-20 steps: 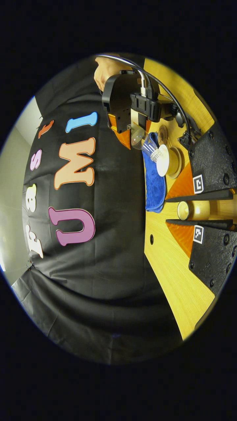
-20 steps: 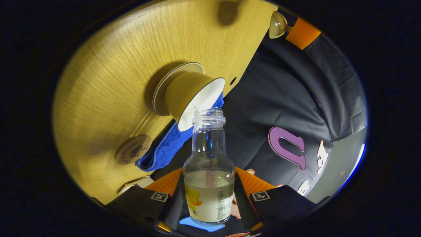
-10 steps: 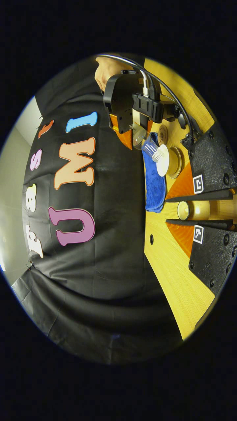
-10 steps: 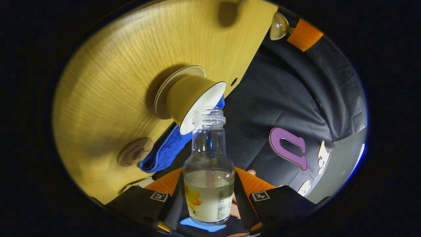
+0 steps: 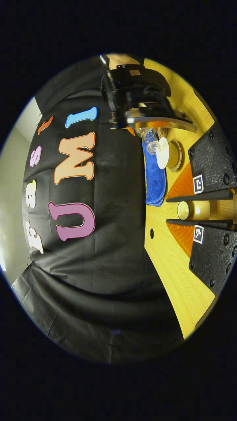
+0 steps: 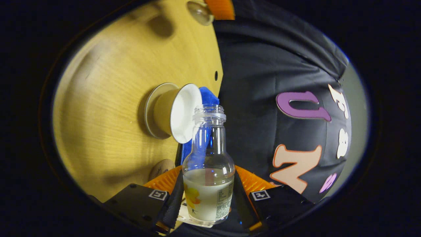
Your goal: Open the teacup lid with one hand, grasp the water bottle and pour water into the teacup with the other hand; after pouring, place the water bottle on the coaster and then close the teacup lid.
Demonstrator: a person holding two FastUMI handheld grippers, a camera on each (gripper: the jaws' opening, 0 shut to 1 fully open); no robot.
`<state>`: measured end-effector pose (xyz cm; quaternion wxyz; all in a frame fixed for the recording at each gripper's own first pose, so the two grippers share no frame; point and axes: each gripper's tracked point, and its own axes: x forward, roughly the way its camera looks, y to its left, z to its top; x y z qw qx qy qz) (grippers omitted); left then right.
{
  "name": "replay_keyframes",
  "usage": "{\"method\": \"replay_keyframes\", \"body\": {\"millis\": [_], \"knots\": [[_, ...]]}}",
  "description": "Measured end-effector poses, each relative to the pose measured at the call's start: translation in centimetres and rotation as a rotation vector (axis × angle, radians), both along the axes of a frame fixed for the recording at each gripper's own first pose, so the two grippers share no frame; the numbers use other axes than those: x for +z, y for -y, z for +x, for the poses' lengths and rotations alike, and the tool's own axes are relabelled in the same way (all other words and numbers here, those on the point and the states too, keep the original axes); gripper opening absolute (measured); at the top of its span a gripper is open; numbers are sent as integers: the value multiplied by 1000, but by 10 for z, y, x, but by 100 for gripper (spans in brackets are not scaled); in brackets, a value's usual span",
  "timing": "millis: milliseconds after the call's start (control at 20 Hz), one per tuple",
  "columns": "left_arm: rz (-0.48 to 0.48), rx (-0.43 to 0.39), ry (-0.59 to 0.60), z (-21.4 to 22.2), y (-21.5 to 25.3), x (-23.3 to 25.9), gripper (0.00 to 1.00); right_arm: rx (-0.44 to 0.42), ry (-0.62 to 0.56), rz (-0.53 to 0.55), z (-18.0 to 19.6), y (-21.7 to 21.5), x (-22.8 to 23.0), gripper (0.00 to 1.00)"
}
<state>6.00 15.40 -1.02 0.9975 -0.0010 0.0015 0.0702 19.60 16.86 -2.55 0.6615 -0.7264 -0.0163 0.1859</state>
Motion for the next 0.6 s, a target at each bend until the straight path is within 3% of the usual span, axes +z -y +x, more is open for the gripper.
{"method": "replay_keyframes", "body": {"millis": [150, 450, 600], "knots": [[0, -1, -1, 0, 1, -1, 20, -82, -97, 292, 5, 6, 5, 78], [-2, -9, -1, 1, 2, -1, 20, -252, -208, 1058, 26, 21, 13, 76], [-2, -10, 0, 1, 3, -1, 20, -319, -253, 1337, 22, 18, 4, 77]]}}
